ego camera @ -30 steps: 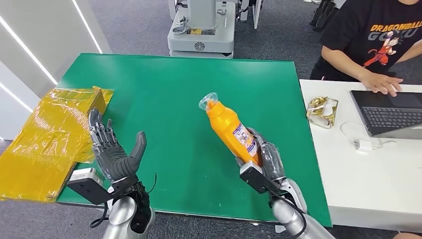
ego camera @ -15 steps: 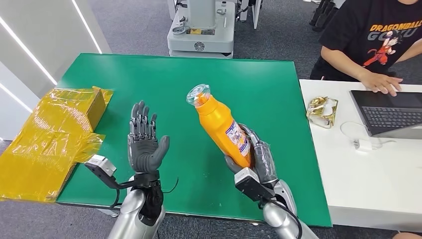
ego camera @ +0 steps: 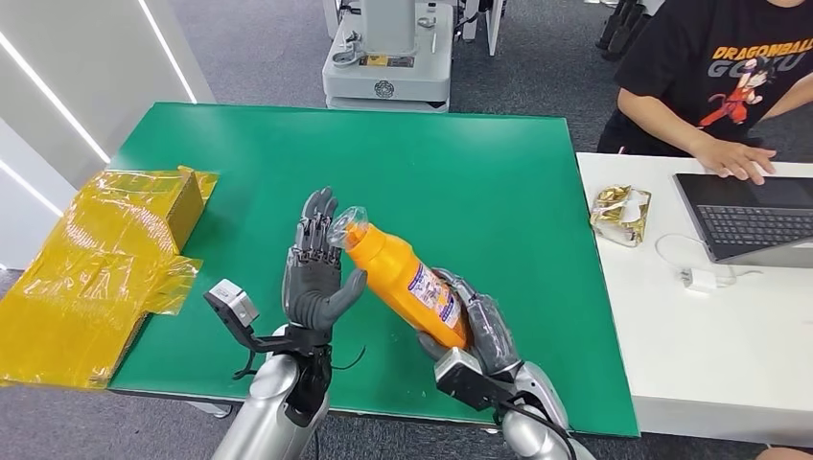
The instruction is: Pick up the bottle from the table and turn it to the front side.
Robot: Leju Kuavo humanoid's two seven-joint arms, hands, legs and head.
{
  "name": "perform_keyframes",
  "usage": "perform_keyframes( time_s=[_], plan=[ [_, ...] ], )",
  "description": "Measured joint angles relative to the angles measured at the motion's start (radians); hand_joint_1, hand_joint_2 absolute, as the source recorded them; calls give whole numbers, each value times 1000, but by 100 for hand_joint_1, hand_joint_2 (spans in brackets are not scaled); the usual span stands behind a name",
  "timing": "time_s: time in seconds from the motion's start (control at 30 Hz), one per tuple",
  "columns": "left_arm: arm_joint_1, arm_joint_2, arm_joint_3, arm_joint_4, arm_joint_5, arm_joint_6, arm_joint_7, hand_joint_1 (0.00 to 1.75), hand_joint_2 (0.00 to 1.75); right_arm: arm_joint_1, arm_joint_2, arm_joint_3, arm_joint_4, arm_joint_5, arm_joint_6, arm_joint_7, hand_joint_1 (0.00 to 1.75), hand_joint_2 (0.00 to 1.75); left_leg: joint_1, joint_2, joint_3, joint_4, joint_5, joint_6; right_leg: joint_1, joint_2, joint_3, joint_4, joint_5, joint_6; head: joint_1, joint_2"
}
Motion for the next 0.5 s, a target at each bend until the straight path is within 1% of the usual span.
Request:
perform_keyframes(
  time_s=[0.07, 0.2, 0.5],
  plan=[
    [-8, 0, 0, 12, -5, 2, 0, 0, 175, 2, 1, 0, 0, 7, 30, 3, 175, 175, 0, 0, 0, 0, 0, 0, 0, 0, 0, 0, 0, 0, 0, 0],
    [-24, -2, 6, 40, -14, 23, -4, 0, 175, 11, 10, -7, -1, 50, 118, 3, 175, 175, 0, 0, 0, 0, 0, 0, 0, 0, 0, 0, 0, 0, 0, 0],
    [-26, -10, 22, 86, -27, 2, -11, 0, 175, 30, 23, -41, -29, 135, 185, -2, 175, 175, 0, 0, 0, 0, 0, 0, 0, 0, 0, 0, 0, 0, 0, 0]
  ],
)
